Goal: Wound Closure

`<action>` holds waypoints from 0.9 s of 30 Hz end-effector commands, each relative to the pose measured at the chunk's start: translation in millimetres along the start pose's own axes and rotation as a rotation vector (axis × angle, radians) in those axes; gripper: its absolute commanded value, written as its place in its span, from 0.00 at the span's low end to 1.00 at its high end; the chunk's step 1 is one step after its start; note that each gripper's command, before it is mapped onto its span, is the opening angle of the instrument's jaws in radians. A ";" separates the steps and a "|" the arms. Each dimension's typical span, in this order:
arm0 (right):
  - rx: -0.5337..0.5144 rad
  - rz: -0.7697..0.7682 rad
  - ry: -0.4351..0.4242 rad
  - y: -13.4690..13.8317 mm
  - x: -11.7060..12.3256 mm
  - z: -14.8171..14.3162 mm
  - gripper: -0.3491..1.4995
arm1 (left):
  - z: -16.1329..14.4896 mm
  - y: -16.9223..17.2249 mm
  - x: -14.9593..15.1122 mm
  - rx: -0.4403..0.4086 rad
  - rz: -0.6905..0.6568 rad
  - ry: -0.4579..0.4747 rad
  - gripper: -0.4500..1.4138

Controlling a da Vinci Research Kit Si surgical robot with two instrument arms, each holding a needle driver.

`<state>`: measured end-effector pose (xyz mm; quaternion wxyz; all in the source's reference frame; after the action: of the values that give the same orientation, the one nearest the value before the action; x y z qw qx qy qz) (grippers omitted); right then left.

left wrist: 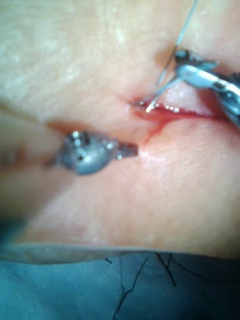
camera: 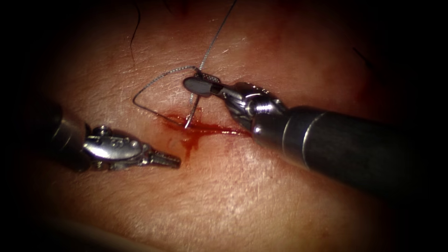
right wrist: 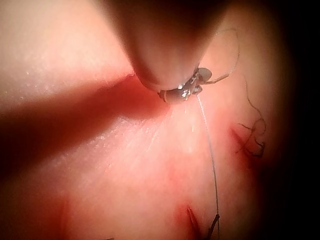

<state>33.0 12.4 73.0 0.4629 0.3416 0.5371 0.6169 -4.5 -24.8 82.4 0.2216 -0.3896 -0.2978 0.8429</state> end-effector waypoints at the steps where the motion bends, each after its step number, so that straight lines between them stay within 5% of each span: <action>1: 0.009 0.003 0.005 0.3 -0.4 0.7 0.00 | 0.9 0.2 -1.3 0.002 -0.006 -0.002 0.10; 27: 0.020 0.378 0.017 1.3 -2.9 2.5 0.00 | 1.5 -0.9 -2.7 0.007 -0.007 -0.008 0.02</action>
<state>35.4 10.7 74.5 0.3279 0.4389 0.4727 0.6902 -4.1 -25.1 84.7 0.2240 -0.3859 -0.2950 0.8449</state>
